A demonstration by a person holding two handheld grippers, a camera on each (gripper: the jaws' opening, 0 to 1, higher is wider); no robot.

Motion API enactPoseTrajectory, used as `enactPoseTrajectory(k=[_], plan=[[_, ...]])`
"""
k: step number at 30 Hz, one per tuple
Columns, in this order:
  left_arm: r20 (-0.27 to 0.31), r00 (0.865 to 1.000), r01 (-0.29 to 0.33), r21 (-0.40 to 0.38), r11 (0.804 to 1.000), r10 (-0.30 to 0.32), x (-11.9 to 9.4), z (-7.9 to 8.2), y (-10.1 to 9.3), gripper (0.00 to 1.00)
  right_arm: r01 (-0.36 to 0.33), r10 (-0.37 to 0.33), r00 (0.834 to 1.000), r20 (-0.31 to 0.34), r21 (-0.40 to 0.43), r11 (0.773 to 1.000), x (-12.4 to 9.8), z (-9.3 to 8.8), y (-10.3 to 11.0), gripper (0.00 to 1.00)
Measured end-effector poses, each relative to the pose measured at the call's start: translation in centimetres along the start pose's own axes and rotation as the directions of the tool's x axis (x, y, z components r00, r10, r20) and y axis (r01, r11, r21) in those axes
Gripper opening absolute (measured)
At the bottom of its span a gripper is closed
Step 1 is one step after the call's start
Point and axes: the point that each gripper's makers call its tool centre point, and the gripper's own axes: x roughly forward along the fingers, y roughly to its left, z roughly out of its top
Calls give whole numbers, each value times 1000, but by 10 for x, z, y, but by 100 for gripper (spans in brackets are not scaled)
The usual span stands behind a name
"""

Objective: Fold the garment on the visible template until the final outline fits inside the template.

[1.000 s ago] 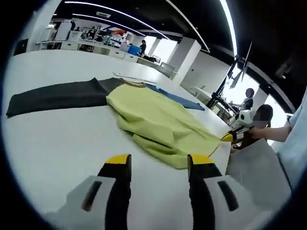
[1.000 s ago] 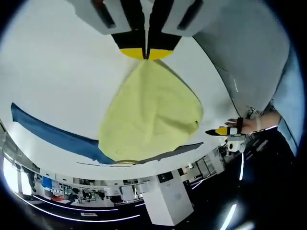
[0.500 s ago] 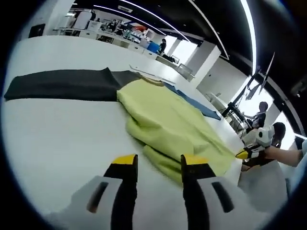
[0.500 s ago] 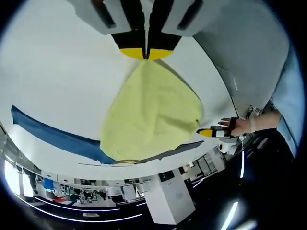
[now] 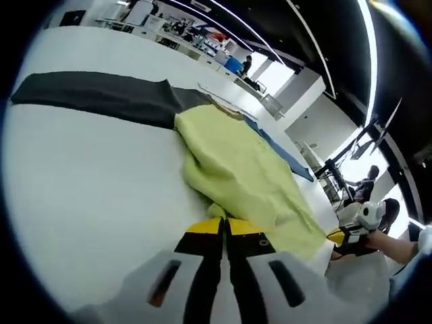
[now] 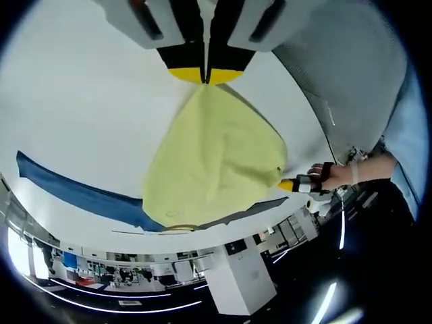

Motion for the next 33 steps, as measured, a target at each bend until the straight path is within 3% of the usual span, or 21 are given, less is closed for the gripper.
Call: enactPoseTrajectory(k=[4,9,13,22,26,33], plan=[[50,992,122,-80,989,-118,0,17,-40,0,0,0,1000,0,1,1000,0,0,0,0],[59,978,200,-21,980,-198,12,30,-80,0,0,0,1000,-1,-1,1000,0,0,0,0],[16,971,240,1,971,-240,36,24,-102,0,-2,2,1000,-2,4,1000,2,-1,-1,0],[-98,968,230,-4,973,-229,89,-9,-107,0,-4,4,1000,5,16,1000,4,-1,1,0],[-114,970,214,-7,977,-213,97,-16,-104,0,-5,5,1000,7,22,1000,5,-2,0,0],[-112,973,212,77,974,-202,90,-16,-104,0,-3,3,1000,5,27,1000,5,-3,-1,0]])
